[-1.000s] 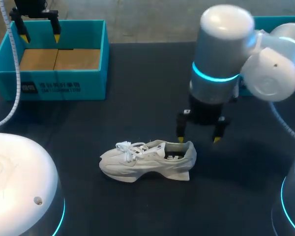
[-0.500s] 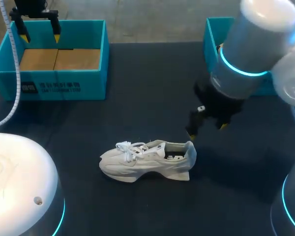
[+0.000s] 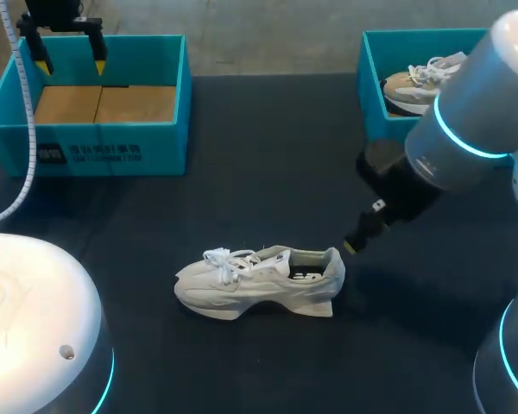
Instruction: Take the shoe out of the shoebox, open the shoe tongue, remove and reinsert the insole, then place the shoe into the shoebox
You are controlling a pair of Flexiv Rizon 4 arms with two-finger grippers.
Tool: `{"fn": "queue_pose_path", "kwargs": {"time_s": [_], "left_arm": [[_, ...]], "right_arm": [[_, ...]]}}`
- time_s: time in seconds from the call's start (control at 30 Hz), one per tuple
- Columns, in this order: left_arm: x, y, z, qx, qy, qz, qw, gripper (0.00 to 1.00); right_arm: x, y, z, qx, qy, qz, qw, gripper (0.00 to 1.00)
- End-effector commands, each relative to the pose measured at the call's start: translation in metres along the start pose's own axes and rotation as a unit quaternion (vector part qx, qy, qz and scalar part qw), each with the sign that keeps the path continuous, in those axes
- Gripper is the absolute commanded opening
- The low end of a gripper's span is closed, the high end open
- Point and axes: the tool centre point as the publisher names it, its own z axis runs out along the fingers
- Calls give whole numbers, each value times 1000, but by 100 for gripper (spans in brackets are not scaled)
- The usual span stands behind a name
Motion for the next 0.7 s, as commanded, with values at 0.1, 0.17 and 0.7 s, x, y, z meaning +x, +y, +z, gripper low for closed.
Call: {"fn": "queue_pose_path", "kwargs": {"time_s": [0.1,0.17,0.7], "left_arm": [[0,0,0,0,0,0,1000,100],[0,0,0,0,0,0,1000,100],[0,0,0,0,0,0,1000,100]], "right_arm": [[-26,-21,12,-148,131,-152,968,100],[-29,-26,12,-165,149,-211,952,100],[-29,-33,16,-245,275,-342,865,100]]}}
